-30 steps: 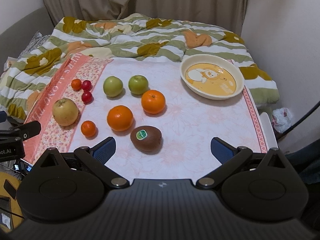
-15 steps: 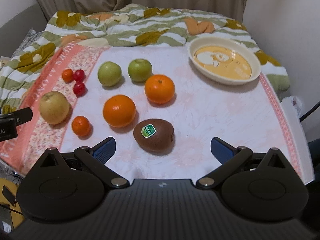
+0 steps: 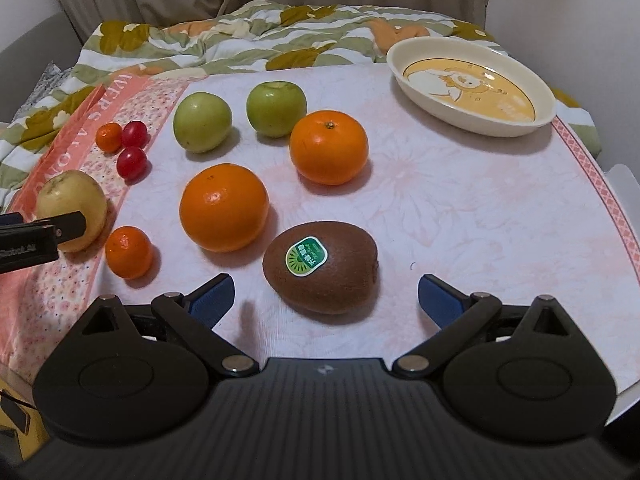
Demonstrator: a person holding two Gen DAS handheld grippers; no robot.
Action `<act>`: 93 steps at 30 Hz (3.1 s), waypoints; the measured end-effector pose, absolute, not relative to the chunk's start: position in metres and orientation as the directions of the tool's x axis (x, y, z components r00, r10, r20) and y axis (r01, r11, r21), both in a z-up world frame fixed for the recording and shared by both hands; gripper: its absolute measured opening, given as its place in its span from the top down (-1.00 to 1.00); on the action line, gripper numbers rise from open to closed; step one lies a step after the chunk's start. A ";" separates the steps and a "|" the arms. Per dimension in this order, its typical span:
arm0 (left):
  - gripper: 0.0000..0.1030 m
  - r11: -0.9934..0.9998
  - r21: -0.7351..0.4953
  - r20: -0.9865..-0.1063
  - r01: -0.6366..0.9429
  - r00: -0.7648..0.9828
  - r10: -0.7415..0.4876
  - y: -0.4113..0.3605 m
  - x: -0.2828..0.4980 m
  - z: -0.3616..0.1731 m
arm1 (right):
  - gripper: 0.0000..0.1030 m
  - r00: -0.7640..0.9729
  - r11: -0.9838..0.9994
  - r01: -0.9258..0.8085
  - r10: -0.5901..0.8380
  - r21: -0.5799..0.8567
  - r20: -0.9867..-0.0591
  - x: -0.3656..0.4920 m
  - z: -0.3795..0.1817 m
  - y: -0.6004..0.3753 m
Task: Organize fruits
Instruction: 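Grasp the yellow pear with the left tool while the right tool grasps the brown kiwi, then carry the pear and kiwi to the duck-print bowl with both tools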
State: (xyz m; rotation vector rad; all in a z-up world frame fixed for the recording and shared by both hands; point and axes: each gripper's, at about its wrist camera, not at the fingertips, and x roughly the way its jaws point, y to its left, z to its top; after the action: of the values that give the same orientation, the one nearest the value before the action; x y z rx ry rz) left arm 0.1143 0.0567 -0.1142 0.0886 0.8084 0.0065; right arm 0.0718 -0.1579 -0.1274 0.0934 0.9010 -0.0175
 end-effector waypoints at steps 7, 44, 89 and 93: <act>-0.79 0.995 0.088 -0.732 0.039 0.681 0.038 0.056 0.129 -0.124 | -1.00 0.634 0.996 0.051 0.024 0.073 -0.773 0.078 -0.134 -0.155; -0.53 0.994 0.050 -0.693 0.098 0.720 -0.036 0.049 0.092 -0.096 | -0.56 0.688 0.997 0.060 -0.003 0.052 -0.725 0.068 -0.111 -0.165; -0.53 0.991 0.012 -0.576 0.134 0.811 -0.103 -0.209 0.184 0.014 | -0.56 0.770 0.994 -0.102 0.099 0.031 -0.631 0.199 -0.005 -0.425; -0.53 0.982 0.026 -0.594 0.187 0.793 -0.135 -0.228 0.215 0.001 | -0.56 0.760 0.993 -0.112 0.102 0.025 -0.642 0.227 -0.013 -0.434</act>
State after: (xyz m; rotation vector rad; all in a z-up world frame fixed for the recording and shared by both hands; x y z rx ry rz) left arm 0.2150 -0.2284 0.0011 0.0846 0.6316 -0.1733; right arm 0.2272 -0.4337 -0.0128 -0.0156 0.6974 0.1164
